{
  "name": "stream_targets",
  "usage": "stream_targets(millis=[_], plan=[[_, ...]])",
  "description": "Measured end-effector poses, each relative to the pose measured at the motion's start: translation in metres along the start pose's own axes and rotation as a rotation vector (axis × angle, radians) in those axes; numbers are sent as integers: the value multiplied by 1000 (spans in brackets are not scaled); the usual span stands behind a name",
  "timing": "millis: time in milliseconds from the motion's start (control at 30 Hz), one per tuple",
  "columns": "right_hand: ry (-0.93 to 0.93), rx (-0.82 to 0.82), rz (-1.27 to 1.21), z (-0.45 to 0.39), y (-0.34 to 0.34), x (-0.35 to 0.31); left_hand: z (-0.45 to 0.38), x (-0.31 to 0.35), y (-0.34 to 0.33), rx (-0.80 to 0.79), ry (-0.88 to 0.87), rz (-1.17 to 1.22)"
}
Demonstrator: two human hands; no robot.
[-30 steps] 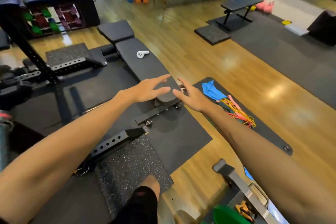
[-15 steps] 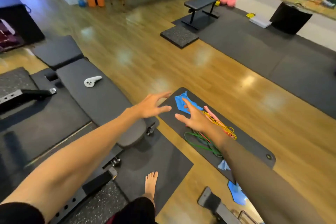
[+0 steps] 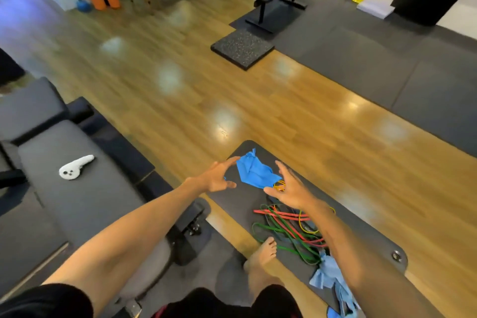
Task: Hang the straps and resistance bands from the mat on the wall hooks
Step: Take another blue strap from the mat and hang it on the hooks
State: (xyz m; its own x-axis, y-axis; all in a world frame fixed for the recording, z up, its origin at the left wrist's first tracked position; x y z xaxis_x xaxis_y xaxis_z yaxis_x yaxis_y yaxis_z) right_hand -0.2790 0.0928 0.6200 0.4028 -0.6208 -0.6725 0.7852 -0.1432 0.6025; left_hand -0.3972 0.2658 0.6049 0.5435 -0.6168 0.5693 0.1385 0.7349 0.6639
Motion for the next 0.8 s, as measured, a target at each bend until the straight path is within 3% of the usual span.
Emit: stream_targets(millis=[133, 433, 600, 800], plan=[[-30, -73, 57, -92, 2, 73, -109, -21, -35, -26, 93, -26], [-85, -195, 112, -271, -79, 243, -318, -103, -175, -236, 224, -205], [-79, -178, 99, -383, -153, 362, -452, -183, -255, -188, 271, -226], [-96, -224, 201, -493, -255, 476, -582, -290, -348, 5, 438, -6]])
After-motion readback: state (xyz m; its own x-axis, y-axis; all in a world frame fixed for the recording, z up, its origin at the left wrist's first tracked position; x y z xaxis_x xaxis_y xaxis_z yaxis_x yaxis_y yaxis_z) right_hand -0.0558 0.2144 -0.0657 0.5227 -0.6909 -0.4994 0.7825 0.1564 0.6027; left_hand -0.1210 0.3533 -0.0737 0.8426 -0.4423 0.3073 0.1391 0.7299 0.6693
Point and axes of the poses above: each hand's wrist, its own z-axis away from the middle knuckle, its own y-axis out of the back of the hand, x = y × z, the point moved 8 cm from there along -z, towards the middle knuckle, and after that the axes turned 3 degrees about y, right-handed, at the moved point
